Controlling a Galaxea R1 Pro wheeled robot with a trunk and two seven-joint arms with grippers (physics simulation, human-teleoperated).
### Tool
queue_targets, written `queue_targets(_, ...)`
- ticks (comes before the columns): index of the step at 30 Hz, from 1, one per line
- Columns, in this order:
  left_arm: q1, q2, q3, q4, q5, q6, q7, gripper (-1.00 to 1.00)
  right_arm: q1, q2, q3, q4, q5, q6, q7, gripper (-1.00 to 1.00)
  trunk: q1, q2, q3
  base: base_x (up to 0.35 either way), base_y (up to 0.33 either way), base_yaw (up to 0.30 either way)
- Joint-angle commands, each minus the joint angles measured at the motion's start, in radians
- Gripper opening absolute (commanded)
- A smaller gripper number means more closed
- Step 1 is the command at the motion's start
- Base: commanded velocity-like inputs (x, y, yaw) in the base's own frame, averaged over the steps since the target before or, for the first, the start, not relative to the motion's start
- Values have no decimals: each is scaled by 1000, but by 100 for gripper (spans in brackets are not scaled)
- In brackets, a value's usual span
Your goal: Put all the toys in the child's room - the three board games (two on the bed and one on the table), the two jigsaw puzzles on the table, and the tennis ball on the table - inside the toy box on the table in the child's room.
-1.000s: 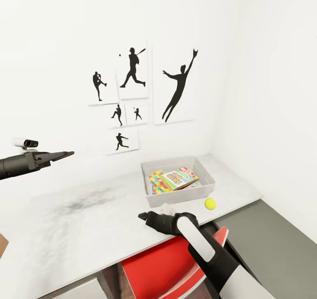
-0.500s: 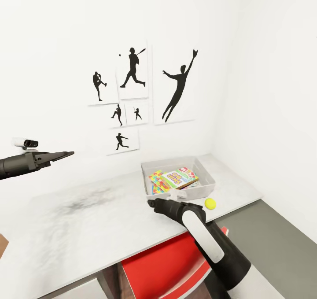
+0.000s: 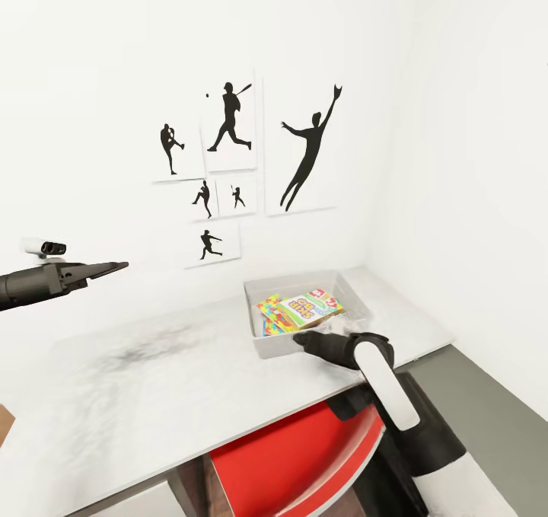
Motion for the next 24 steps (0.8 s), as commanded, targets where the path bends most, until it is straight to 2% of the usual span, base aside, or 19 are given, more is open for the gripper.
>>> queue_targets(1, -1, 0, 0, 0, 0, 10, -3, 100, -1, -10, -12, -2, -12, 4, -11, 100, 1, -2, -2, 0, 0, 0)
queue_targets(4, -1, 0, 0, 0, 0, 8, -3, 100, -1, -54, -71, -2, -12, 19, -15, 100, 1, -2, -2, 0, 0, 0)
queue_targets(6, -1, 0, 0, 0, 0, 7, -4, 100, -2, -78, -94, 0, -11, 27, -16, 100, 1, -2, -2, 0, 0, 0)
queue_targets(11, -1, 0, 0, 0, 0, 7, -4, 100, -9, -124, -112, 6, -13, 55, -16, 100, 1, -2, -2, 0, 0, 0)
queue_targets(17, -1, 0, 1, 0, 1, 7, -4, 100, -16, -144, -117, 32, -12, 66, -18, 100, 1, -2, -2, 0, 0, 0)
queue_targets(24, -1, 0, 1, 0, 2, 7, -5, 100, -53, -157, -122, 123, -10, 62, -18, 100, 1, -2, -2, 0, 0, 0)
